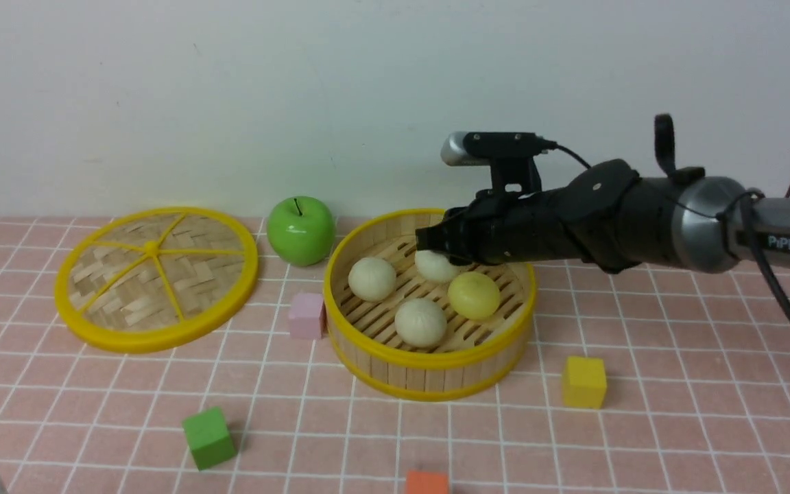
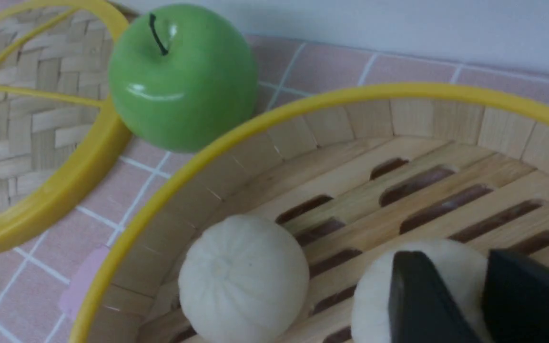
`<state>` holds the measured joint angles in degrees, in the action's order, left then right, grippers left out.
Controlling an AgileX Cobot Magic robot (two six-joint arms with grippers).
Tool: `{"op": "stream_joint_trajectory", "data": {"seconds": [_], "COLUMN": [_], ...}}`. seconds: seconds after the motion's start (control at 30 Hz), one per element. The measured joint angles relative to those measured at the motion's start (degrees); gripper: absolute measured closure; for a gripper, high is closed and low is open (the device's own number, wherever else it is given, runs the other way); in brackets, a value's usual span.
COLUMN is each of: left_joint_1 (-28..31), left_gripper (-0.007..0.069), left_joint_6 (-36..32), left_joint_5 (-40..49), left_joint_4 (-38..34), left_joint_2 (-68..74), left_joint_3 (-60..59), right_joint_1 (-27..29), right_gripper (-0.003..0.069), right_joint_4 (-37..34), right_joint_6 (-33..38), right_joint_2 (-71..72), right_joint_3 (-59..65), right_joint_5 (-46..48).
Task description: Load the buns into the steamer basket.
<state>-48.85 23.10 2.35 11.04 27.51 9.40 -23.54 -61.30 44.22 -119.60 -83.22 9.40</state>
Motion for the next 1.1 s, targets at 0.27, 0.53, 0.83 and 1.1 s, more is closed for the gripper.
{"op": "stream_joint_trajectory", "data": {"seconds": [0.27,0.53,0.83,1.1], "left_joint_1": [0.0,0.0,0.0,0.0], "left_gripper": [0.0512,0.0503,0.0496,0.0494], "left_joint_6": [0.0,0.0,0.0,0.0], "left_joint_5": [0.0,0.0,0.0,0.0], "left_joint_4": [0.0,0.0,0.0,0.0], "left_joint_2": [0.0,0.0,0.0,0.0], "left_joint_3": [0.0,0.0,0.0,0.0], "right_joint_1": [0.0,1.2,-0.5,-1.7], "right_gripper": [0.0144,0.0221,0.0541,0.0622], "right_joint_4": [-0.1,12.7,45.2,53.1], "right_joint_6": [0.2,-4.6,-38.8,-49.6], "right_joint_2": [3.0,23.5,42.0,57.1], "right_joint_3": [0.0,0.0,5.4,16.6], "right_joint_5": [0.4,24.1,55.8,62.1]}}
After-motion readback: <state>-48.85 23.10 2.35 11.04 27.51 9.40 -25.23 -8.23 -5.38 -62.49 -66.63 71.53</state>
